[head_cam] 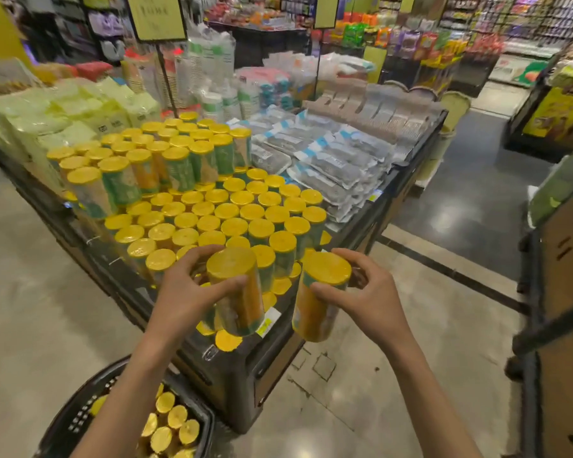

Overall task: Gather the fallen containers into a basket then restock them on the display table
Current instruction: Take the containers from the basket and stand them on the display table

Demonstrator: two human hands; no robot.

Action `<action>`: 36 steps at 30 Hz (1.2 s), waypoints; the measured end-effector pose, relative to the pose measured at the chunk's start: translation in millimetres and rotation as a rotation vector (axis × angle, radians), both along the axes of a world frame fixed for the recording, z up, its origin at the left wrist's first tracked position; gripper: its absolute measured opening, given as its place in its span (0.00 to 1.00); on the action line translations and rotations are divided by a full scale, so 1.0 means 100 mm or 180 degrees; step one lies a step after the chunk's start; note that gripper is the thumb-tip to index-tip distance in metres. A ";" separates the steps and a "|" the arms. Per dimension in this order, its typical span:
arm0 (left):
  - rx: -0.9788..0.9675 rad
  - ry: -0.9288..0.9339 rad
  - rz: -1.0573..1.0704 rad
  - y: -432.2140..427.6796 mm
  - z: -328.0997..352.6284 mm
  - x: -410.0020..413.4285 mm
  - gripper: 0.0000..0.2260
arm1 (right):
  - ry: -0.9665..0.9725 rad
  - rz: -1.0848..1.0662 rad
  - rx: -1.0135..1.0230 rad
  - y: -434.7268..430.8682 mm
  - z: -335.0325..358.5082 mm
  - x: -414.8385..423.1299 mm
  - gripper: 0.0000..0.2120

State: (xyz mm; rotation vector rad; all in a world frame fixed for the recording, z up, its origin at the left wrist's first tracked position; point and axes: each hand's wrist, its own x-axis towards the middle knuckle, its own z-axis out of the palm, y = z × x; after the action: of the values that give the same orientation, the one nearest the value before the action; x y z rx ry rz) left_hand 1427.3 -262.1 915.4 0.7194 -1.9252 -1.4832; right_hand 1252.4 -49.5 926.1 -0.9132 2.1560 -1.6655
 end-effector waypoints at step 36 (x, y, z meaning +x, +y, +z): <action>-0.0037 -0.0800 0.2554 -2.21 -0.10 -1.25 0.46 | 0.1299 0.3034 0.0807 -4.52 0.07 -2.11 0.39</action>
State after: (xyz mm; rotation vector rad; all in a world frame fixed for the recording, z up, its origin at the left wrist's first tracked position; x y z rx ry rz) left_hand 1302.5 -483.2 905.2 1.5053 -1.5048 -0.8996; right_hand 1041.6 -501.8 933.1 -1.8992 1.5972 -0.7621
